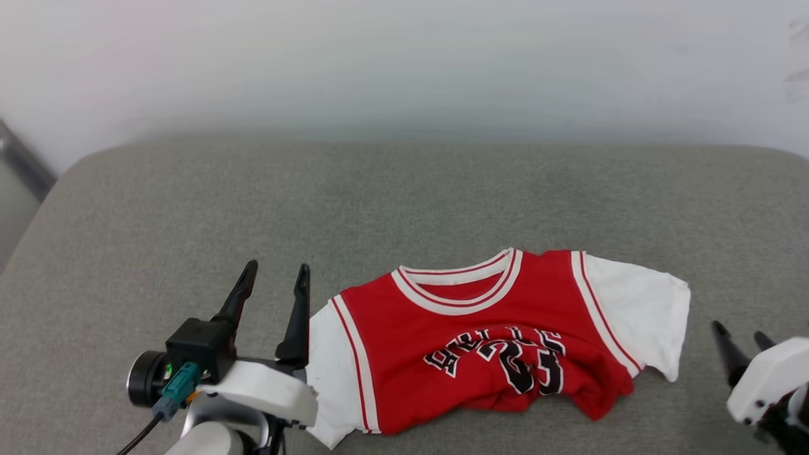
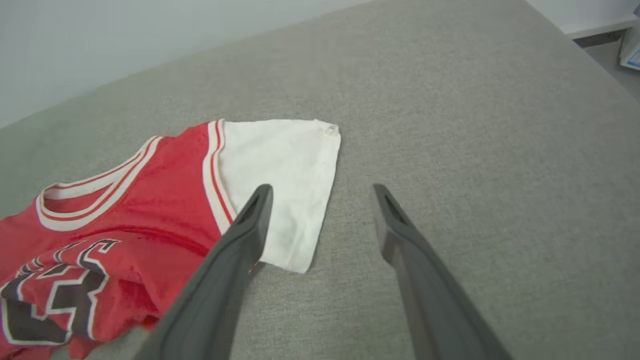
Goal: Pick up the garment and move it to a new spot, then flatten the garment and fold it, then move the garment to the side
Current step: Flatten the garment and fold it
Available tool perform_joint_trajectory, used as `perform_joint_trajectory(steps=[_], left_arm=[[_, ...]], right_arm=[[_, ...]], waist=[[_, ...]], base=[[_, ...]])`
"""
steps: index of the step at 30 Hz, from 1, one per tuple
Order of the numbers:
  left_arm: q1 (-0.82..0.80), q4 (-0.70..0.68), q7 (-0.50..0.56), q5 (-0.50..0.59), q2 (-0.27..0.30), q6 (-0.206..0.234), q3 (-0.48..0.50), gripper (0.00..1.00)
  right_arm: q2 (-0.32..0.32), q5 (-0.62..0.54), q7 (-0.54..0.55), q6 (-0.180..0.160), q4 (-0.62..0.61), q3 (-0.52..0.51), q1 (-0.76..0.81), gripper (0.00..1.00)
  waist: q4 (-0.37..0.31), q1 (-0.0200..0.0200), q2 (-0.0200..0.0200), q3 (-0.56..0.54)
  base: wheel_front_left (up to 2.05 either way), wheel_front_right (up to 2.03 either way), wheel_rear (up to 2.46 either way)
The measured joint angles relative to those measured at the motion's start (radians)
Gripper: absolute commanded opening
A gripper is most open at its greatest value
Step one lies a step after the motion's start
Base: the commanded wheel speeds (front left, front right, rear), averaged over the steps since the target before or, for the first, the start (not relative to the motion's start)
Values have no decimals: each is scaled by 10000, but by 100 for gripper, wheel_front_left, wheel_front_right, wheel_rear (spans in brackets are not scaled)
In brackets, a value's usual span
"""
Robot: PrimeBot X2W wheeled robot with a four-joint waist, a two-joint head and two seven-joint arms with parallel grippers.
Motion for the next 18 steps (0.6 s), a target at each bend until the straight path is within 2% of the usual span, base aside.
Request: perform_joint_trajectory(steps=[3, 4, 6, 11, 18], left_arm=[[-338, -86, 6, 82, -155, -105, -79, 100], [-601, -58, 0, 86, -249, -276, -92, 100], [-809, 23, -6, 102, -360, -362, -92, 100], [-1197, 267, -48, 192, -591, -637, 15, 100], [-1492, 516, -59, 366, -811, -945, 146, 100]], right_arm=[[-575, 207, 1122, 0, 938, -261, -899, 100], [-991, 242, 2173, 0, 1682, -313, -1834, 100], [-1206, 247, 2721, 0, 2079, -336, -2359, 100], [-1678, 138, 3218, 0, 2801, -407, -3580, 100], [-1852, -150, 3509, 0, 3599, -546, -4349, 100]], waist=[[246, 0, 0, 382], [503, 1, 0, 856], [688, 1, 0, 1191], [1130, 1, 0, 2041], [1531, 1, 0, 2955]], base=[[0, 0, 0], [0, 0, 0], [0, 0, 0], [0, 0, 0], [0, 0, 0]])
